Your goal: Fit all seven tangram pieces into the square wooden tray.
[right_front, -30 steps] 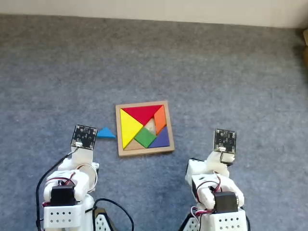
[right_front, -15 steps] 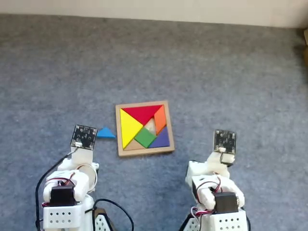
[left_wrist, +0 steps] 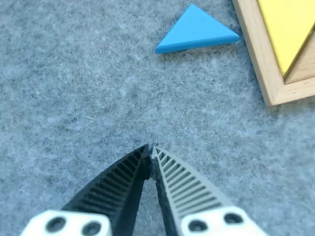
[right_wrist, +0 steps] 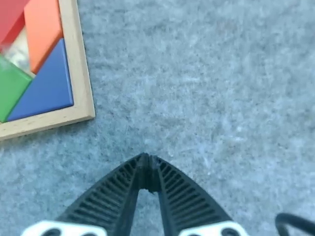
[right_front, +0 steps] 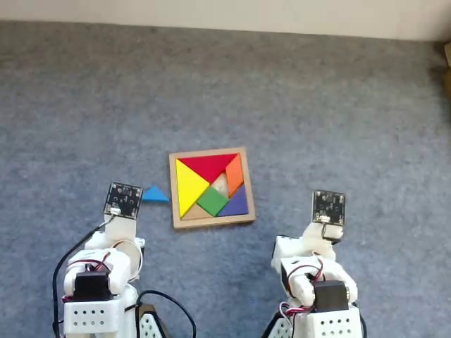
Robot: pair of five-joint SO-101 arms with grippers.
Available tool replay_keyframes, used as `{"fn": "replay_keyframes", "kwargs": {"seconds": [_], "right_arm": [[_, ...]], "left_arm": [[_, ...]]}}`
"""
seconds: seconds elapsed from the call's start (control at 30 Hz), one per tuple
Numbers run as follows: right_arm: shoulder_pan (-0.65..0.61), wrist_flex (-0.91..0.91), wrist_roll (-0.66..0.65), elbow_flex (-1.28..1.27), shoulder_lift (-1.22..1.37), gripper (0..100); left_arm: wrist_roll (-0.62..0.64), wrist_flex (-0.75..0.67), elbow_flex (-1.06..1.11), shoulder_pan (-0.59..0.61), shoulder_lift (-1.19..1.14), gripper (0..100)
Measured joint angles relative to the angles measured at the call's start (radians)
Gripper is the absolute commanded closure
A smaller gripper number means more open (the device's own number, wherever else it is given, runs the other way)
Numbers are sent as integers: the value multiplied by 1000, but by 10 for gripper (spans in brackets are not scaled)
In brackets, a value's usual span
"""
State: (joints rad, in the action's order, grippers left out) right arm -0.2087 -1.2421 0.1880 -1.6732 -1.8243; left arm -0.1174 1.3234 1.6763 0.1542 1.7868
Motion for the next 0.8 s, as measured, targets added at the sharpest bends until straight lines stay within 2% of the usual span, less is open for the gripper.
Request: {"fn": "replay_keyframes", "kwargs": {"seconds": [0.33,0.43,0.5,0.63,0.8], "right_arm": [[0,0,0,0,0,993],[0,0,0,0,0,993],[0,0,0,0,0,993],[0,0,0,0,0,993],[0,0,0,0,0,993]], "left_arm": [[0,0,-6,2,0,963],[-2,0,-61,75,0,962],[-58,0,-121,101,0,962],[-313,0,-210,101,0,962],[-382,0,-296,101,0,957]]}}
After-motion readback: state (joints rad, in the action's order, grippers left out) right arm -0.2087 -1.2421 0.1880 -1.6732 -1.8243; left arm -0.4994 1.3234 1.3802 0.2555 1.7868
